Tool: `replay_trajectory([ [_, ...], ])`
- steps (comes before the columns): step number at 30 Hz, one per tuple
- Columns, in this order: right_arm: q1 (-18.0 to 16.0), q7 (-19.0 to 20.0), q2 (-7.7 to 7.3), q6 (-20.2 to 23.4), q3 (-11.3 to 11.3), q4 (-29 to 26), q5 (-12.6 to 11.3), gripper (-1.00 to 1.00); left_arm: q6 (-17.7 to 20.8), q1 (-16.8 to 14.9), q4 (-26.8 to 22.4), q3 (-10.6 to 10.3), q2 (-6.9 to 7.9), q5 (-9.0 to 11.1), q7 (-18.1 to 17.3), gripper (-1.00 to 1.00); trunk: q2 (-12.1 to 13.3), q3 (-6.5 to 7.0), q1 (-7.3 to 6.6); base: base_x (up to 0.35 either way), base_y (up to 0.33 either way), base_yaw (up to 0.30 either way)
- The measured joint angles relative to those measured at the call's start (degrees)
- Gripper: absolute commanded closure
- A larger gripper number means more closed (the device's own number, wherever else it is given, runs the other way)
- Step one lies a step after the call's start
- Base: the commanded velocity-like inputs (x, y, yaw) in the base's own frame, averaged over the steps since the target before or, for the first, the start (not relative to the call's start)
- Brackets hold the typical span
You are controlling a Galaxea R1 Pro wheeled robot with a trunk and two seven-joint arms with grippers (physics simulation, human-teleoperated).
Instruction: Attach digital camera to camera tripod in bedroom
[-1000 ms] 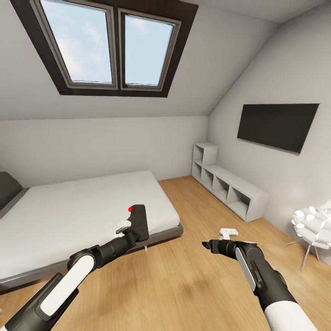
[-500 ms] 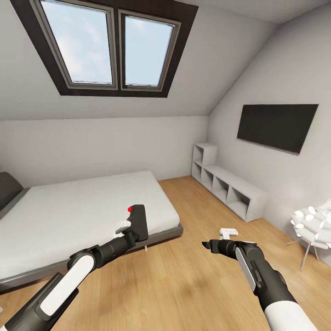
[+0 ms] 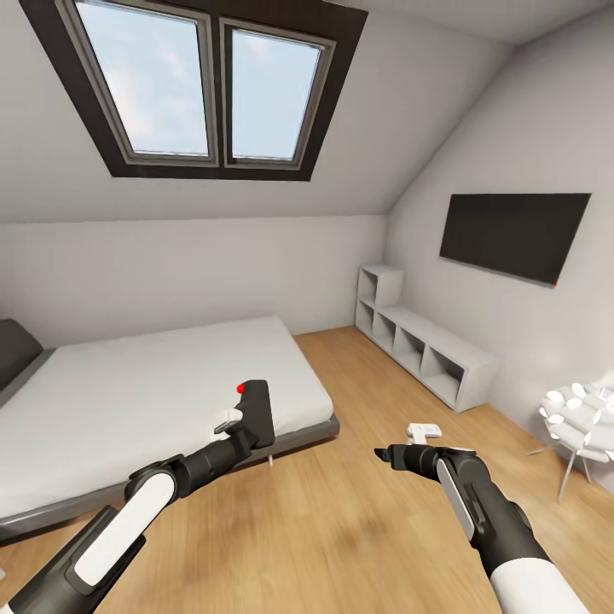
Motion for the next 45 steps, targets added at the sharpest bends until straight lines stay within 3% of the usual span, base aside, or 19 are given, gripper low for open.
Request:
replay_trajectory([
  [21,0.02,-0.15,0.08,0.53,0.02,-0.09,0.50,-1.00,-0.27,0.00,-0.80,0.26,0.04,-0.08,1.09,1.00,0.00,0.00,0.00,0.000,-0.014,0.000],
  [32,-0.01,-0.18,0.03,0.90,-0.04,0.02,-0.01,-1.00,-0.26,0.01,-0.81,0.38,0.03,-0.09,2.65,1.00,0.00,0.00,0.00,0.000,-0.246,0.012],
  [45,-0.01,-0.42,0.02,0.54,-0.02,0.20,0.09,-1.00,-0.26,0.02,-0.32,0.46,0.04,-0.08,3.22,1.00,0.00,0.00,0.00,0.000,-0.286,0.231],
])
